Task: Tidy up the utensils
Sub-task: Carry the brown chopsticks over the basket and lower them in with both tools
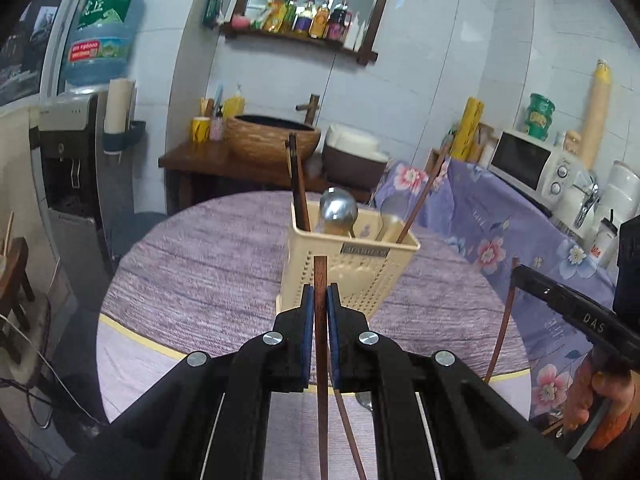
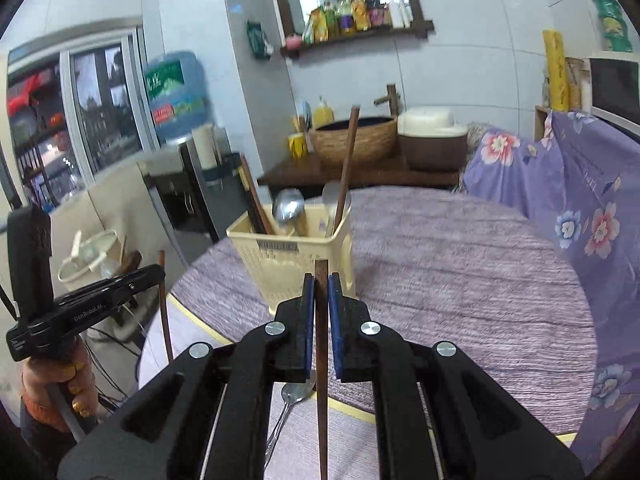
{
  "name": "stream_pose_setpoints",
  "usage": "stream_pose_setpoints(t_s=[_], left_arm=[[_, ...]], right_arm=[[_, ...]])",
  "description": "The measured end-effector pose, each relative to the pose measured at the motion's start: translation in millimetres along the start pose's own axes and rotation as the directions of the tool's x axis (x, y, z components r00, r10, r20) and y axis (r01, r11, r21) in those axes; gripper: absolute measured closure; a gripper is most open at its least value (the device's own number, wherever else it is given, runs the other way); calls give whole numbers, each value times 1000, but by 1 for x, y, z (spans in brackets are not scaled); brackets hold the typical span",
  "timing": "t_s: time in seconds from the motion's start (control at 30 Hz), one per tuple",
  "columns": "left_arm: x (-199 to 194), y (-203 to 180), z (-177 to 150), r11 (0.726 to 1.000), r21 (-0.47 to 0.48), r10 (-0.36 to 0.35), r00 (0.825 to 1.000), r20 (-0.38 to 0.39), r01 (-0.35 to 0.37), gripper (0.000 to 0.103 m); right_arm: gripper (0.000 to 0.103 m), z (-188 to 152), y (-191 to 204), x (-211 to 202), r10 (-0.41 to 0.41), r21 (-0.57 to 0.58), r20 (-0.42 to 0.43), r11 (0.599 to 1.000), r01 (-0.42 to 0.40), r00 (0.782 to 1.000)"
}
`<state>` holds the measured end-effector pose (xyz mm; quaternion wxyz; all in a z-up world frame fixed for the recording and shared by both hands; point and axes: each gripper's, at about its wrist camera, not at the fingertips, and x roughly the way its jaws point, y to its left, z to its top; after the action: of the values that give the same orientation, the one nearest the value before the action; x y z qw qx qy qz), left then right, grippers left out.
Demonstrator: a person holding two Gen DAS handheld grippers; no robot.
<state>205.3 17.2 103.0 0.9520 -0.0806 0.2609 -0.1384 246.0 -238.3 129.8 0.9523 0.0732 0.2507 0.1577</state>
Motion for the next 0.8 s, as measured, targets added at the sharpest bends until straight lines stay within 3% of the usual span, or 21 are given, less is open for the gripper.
stream_pose_setpoints(t_s=[0.8], left_arm=[[-17, 0, 27, 1000, 26, -8, 997, 82, 5, 95]], right_arm=[[95, 26, 17, -24, -18, -49, 57, 999, 20, 998]])
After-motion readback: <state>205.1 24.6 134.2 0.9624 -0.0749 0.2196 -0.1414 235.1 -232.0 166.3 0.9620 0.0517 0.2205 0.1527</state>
